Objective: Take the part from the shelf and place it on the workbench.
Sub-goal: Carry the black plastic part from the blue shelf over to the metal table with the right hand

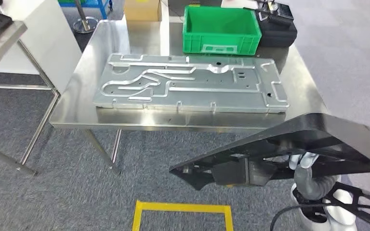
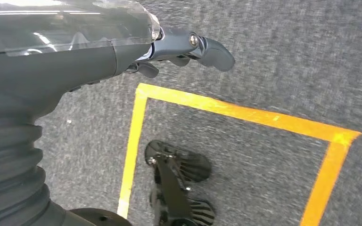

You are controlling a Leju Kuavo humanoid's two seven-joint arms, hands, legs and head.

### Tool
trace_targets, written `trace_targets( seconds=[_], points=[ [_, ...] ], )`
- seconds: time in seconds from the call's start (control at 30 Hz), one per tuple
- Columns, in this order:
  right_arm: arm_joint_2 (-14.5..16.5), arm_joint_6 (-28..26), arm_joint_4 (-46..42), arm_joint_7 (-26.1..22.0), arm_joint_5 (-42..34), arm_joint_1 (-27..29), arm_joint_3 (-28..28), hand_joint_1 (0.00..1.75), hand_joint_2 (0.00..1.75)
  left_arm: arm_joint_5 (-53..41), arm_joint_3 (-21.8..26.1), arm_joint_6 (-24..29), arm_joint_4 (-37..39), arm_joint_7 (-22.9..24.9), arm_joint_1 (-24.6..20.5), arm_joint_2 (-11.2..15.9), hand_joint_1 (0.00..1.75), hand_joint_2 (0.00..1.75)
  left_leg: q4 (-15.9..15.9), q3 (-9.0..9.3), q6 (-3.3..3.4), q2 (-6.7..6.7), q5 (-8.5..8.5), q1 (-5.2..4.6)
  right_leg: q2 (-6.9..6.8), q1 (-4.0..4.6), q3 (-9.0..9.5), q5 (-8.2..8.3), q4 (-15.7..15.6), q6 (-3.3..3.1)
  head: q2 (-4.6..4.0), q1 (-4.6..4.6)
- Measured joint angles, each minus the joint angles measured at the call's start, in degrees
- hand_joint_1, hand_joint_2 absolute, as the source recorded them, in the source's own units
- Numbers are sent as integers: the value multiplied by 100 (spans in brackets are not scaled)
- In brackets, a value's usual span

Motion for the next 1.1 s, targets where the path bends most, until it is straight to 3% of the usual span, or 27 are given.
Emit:
trace_targets(
  seconds=[0.1,0.17,0.2,0.27,0.3,0.33,0.4,0.43,0.47,0.5,0.6,0.67,0.7,0.8,0.83,0.87,0.93,0.97,1.0,1.1],
  points=[
    [8,-2,-92,1,25,-27,-49,155,175,2,4,-2,-3,-2,-14,5,0,175,-47,45,-88,20,-55,0,9,-8,85,-75,-132,-59,0,0],
    [22,-19,-163,4,33,-63,-67,155,175,5,8,-3,-8,4,-25,15,0,175,203,-25,-140,26,-198,-7,3,-58,215,-103,-238,-103,0,-21],
    [33,-31,-186,8,36,-87,-70,155,175,7,12,-3,-11,11,-26,20,0,175,514,-180,-163,26,-327,4,-5,-74,281,-126,-270,-122,0,-31],
    [53,-58,-200,20,36,-129,-73,155,175,9,22,-3,-11,29,-20,18,0,175,1305,-662,-208,26,-573,34,-7,-72,362,-198,-278,-146,0,-45],
    [63,-69,-199,28,34,-142,-75,155,175,10,28,-2,-11,37,-10,19,0,175,1552,-864,-230,27,-575,49,-4,-72,405,-241,-273,-143,0,-45],
    [69,-74,-199,36,31,-160,-80,155,175,12,32,-2,-11,40,0,19,0,175,1582,-970,-247,28,-448,63,2,-74,458,-289,-267,-133,0,-45],
    [75,-78,-197,51,17,-224,-110,155,175,16,37,-2,-11,37,12,20,0,175,998,-862,-266,33,107,89,11,-85,593,-406,-250,-94,0,-45],
    [78,-79,-191,70,6,-273,-134,155,175,17,39,-6,-10,32,14,18,0,175,643,-740,-263,36,327,90,13,-84,646,-466,-240,-64,0,-44],
    [79,-79,-179,98,-9,-333,-163,155,175,19,42,-10,-10,24,10,16,0,175,338,-624,-246,37,446,86,18,-79,671,-513,-220,-30,0,-46],
    [80,-79,-162,135,-26,-399,-196,155,175,20,44,-15,-9,17,5,14,0,175,171,-562,-211,36,467,77,22,-72,671,-544,-212,1,0,-45],
    [83,-73,-94,214,-69,-544,-296,155,175,19,47,-24,-9,4,-9,7,0,175,72,-505,-63,20,359,61,24,-64,658,-556,-166,88,0,-42],
    [80,-63,-49,220,-80,-615,-357,155,175,16,48,-30,-9,-1,-8,-3,0,175,28,-416,14,10,326,76,18,-78,571,-631,83,140,0,-29],
    [78,-61,-24,218,-87,-647,-385,155,175,15,49,-31,-9,-4,-11,-6,0,175,11,-373,41,8,304,81,15,-88,413,-732,374,164,0,-22],
    [74,-61,56,208,-105,-669,-461,155,175,10,49,-31,-9,-24,-13,-11,0,175,6,-268,78,3,208,64,12,-100,-302,-1054,1393,199,0,-12],
    [73,-63,78,204,-105,-662,-482,155,175,8,49,-31,-9,-32,-9,-11,0,175,6,-219,79,0,167,55,12,-99,-441,-1001,1474,191,0,-12],
    [72,-65,91,200,-104,-657,-502,155,175,7,50,-30,-9,-37,-5,-11,0,175,5,-156,76,-2,121,47,12,-96,-472,-821,1340,171,0,-13],
    [67,-72,102,189,-102,-651,-547,155,175,7,51,-30,-9,-45,2,-14,0,175,-4,-10,58,-6,19,33,10,-68,-281,-246,613,93,0,-12],
    [63,-75,107,183,-101,-649,-569,155,175,6,51,-31,-9,-48,1,-19,0,175,-14,42,39,-9,-23,29,6,-38,-185,-75,286,49,0,-23],
    [59,-80,112,179,-96,-648,-589,155,175,6,51,-32,-9,-50,-5,-22,0,175,-25,69,13,-7,-56,28,6,-7,-119,25,54,9,0,-27],
    [42,-96,122,175,-70,-630,-629,155,175,7,52,-42,-9,-54,-19,-19,0,175,-17,127,-87,6,-69,15,27,12,-34,18,-156,-77,0,-34]
  ],
)
